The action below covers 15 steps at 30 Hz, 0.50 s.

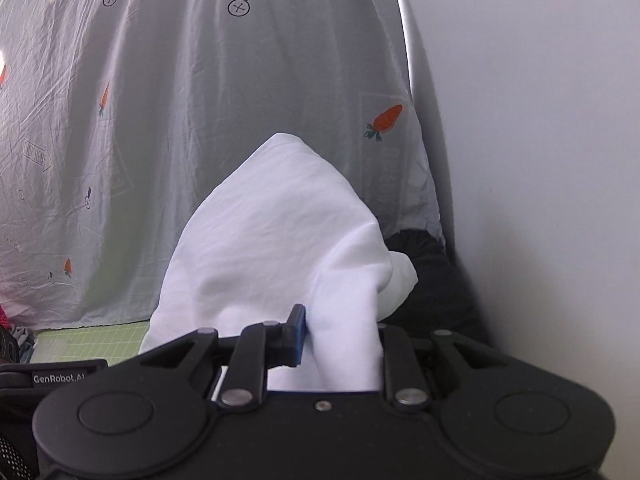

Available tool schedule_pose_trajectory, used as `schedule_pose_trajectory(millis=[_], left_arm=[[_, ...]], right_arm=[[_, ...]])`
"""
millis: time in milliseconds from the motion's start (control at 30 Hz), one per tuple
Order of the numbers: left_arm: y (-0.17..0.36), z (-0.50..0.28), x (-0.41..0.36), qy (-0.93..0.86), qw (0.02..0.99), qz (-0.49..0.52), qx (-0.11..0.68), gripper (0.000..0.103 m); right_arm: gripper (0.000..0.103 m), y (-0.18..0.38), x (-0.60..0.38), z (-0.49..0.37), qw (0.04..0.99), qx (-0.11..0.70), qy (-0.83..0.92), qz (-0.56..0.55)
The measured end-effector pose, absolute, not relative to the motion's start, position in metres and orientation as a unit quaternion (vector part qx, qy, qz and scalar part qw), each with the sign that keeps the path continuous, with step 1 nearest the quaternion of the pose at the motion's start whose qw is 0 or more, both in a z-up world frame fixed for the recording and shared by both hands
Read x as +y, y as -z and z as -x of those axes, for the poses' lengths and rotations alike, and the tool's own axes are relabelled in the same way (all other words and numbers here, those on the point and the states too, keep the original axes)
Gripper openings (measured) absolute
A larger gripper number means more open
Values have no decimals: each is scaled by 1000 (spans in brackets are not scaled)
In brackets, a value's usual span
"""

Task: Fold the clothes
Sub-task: 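Carry the bundle with both tools onto the black garment by the wall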

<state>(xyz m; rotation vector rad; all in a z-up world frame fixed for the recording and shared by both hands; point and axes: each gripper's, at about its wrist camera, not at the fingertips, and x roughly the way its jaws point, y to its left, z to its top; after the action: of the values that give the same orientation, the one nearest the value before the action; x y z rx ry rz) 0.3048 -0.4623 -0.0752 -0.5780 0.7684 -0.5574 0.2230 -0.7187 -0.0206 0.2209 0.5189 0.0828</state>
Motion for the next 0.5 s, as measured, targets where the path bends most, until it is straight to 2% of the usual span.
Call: schedule_pose_trajectory(millis=[67,100,167,233,300,333,400,500], left_arm=[[86,-335,-490,247,866,242,360,58],[93,-349,-505,234,876,203,369,58],[107,-371,-530,207,889,129,387,58],[117,-374,-531,207,893,122,381,60],[126,-373,-525,204,893,127,381,68],[130,-374,-525,199,893,124,384,68],[137,-377,-525,195,894,120,386,70],[149,-388,-519,189,893,137,385,82]], right_arm=[[29,23,-731,-255,967,245,-21,-68],[38,31,-735,-275,969,244,-2,-39],[46,53,-738,-308,965,259,29,-4],[53,75,-735,-333,962,265,55,37],[75,89,-727,-340,966,234,76,76],[79,93,-722,-340,969,213,86,94],[81,97,-714,-340,975,174,82,115],[79,110,-714,-349,982,161,20,95]])
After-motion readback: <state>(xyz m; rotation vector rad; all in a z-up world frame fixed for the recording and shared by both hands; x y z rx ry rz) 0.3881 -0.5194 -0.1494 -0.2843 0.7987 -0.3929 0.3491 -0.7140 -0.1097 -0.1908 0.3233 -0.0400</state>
